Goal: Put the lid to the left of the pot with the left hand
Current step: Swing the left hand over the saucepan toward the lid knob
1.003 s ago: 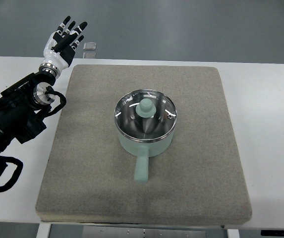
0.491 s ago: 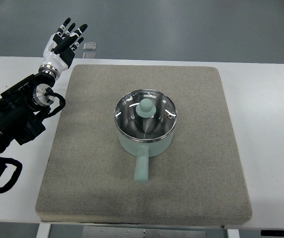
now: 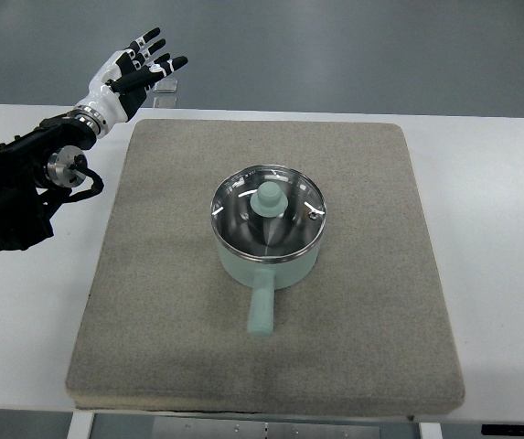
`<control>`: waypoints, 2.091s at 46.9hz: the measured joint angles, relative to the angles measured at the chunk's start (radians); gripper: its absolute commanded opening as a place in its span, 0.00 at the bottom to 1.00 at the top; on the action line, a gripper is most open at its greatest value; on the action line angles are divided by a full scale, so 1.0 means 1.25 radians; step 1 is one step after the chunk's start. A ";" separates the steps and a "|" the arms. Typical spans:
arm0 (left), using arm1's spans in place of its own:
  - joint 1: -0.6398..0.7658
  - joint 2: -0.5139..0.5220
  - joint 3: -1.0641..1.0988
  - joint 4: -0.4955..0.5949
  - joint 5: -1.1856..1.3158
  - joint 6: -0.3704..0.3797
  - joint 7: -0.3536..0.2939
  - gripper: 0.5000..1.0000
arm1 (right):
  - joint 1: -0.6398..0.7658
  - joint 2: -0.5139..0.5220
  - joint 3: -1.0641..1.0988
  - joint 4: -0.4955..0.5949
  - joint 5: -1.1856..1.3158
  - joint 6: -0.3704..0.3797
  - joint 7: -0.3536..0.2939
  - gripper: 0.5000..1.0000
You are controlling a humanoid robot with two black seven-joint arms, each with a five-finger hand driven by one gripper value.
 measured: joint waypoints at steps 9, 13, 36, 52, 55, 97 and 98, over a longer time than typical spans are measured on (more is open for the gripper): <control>-0.046 0.051 0.023 -0.061 0.170 -0.006 0.001 1.00 | 0.000 0.000 0.000 0.000 0.000 0.000 0.000 0.84; -0.059 0.073 0.024 -0.093 0.255 -0.011 0.001 1.00 | 0.000 0.000 0.000 0.000 0.000 0.000 0.000 0.84; -0.138 0.243 0.025 -0.409 0.684 -0.082 0.001 1.00 | 0.000 0.000 0.000 0.000 0.000 0.000 0.000 0.84; -0.197 0.295 0.025 -0.534 0.888 -0.196 -0.002 1.00 | 0.000 0.000 0.000 0.000 0.000 0.000 0.000 0.84; -0.199 0.301 0.024 -0.565 0.937 -0.204 -0.003 1.00 | 0.000 0.000 0.000 0.000 0.000 0.000 0.000 0.84; -0.260 0.232 0.023 -0.635 1.265 -0.251 -0.103 1.00 | 0.000 0.000 0.000 0.000 0.000 0.000 0.000 0.84; -0.261 0.229 0.023 -0.635 1.276 -0.251 -0.107 1.00 | 0.000 0.000 0.000 0.000 0.000 0.000 0.000 0.84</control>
